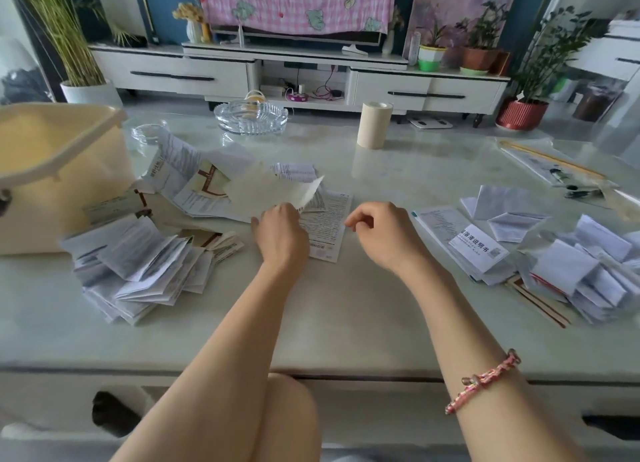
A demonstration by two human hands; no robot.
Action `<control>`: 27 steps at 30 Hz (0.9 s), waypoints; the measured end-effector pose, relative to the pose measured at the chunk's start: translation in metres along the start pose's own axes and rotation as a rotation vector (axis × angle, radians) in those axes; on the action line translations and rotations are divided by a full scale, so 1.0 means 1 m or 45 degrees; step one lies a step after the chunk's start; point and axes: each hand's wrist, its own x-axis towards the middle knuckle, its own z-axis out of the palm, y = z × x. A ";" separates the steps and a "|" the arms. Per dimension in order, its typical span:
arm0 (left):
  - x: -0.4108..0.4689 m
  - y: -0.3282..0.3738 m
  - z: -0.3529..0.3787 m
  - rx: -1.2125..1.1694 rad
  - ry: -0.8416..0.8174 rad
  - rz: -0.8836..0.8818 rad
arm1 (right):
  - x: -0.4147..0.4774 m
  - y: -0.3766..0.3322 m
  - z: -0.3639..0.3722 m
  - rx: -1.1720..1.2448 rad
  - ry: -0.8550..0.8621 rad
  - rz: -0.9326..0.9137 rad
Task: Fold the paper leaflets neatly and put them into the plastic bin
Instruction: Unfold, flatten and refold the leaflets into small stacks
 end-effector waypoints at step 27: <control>-0.060 0.069 -0.031 -1.181 -0.789 -0.103 | -0.037 0.035 -0.060 0.745 -0.017 0.330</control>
